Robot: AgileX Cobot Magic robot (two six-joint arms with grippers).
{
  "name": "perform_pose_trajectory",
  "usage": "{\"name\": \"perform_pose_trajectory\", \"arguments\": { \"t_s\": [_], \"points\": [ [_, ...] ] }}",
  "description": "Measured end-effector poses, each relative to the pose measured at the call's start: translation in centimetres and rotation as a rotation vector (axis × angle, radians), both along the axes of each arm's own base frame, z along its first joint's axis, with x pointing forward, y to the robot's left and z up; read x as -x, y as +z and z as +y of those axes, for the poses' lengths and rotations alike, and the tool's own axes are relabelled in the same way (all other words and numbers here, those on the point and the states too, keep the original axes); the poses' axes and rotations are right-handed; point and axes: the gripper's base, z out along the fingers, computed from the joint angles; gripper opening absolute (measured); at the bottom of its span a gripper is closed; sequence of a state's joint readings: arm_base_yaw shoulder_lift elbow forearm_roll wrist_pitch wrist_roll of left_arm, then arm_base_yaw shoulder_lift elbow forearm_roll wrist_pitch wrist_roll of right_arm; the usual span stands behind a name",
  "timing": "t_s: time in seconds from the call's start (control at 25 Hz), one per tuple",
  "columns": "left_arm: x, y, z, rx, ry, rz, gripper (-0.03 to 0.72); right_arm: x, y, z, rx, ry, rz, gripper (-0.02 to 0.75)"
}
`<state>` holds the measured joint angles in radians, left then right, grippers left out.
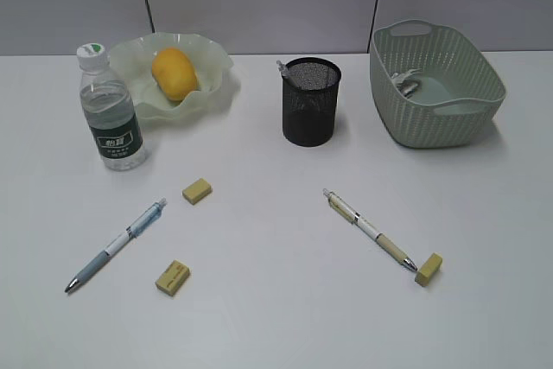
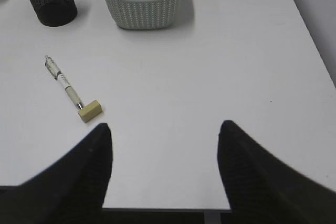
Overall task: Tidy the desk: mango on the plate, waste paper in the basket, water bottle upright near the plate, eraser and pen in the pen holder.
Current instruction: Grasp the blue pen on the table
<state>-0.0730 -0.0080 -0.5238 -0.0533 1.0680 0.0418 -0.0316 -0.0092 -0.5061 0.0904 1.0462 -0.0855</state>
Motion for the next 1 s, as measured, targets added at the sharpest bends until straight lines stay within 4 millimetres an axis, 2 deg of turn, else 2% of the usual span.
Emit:
{"name": "perform_pose_trajectory", "arguments": {
  "t_s": [0.2,0.32,0.4,0.6,0.76,0.84,1.0],
  "points": [
    [-0.4,0.1,-0.2,0.009,-0.009,0.048,0.557,0.0,0.0,0.0,-0.001,0.000,0.000,0.498],
    [-1.5,0.7,-0.3,-0.001,-0.013,0.182,0.555,0.0,0.0,0.0,-0.001,0.000,0.000,0.498],
    [-3.0,1.0,-0.4,-0.012,-0.014,0.313,0.554,0.0,0.0,0.0,-0.001,0.000,0.000,0.498],
    [-7.9,2.5,-0.7,-0.029,-0.016,0.534,0.529,0.0,0.0,0.0,-0.001,0.000,0.000,0.498],
    [-12.9,3.2,-1.1,-0.076,-0.054,0.675,0.519,0.0,0.0,0.0,-0.001,-0.001,0.000,0.498],
    [-15.9,2.6,-1.3,-0.107,-0.085,0.766,0.518,0.0,0.0,0.0,-0.001,-0.001,-0.001,0.498],
    [-20.3,1.4,-1.9,-0.176,-0.159,0.872,0.517,0.0,0.0,0.0,-0.002,0.000,-0.001,0.498]
  ]
}}
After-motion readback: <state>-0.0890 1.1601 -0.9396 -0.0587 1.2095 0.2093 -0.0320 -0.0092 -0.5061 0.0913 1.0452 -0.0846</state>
